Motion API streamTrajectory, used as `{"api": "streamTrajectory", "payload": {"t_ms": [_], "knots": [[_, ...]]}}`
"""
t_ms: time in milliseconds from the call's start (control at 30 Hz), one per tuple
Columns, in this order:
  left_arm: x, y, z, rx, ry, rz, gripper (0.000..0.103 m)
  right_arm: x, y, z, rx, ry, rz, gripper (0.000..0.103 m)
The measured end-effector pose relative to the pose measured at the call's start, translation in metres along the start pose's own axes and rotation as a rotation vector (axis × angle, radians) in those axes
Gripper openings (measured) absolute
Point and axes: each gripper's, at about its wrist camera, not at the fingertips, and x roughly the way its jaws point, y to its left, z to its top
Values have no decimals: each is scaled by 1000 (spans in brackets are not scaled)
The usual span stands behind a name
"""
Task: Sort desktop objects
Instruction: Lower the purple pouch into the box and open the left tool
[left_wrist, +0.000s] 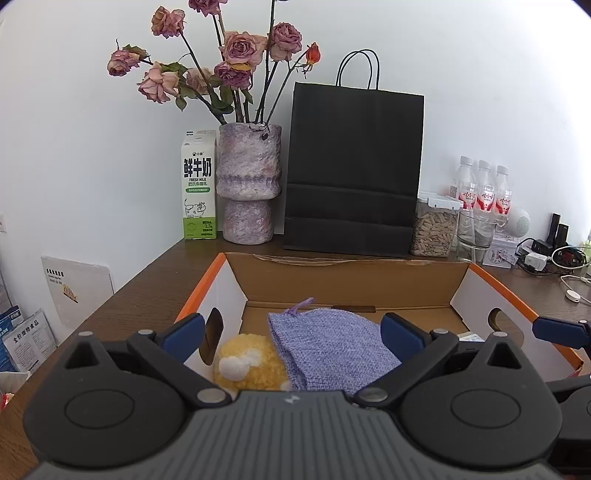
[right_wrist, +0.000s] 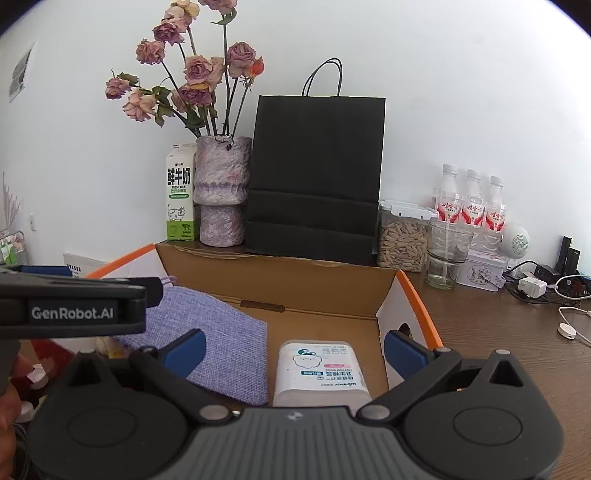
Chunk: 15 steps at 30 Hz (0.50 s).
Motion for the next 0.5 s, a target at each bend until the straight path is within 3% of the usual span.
{"api": "streamTrajectory", "payload": {"t_ms": [267,500], "knots": [[-4,0,0,-1,-15,-13,103,-2,1,-1,-4,-2,-5,103],[-17,3,-1,-27,-85,-28,103,-14,0,-2,-7,-26,6,103]]}}
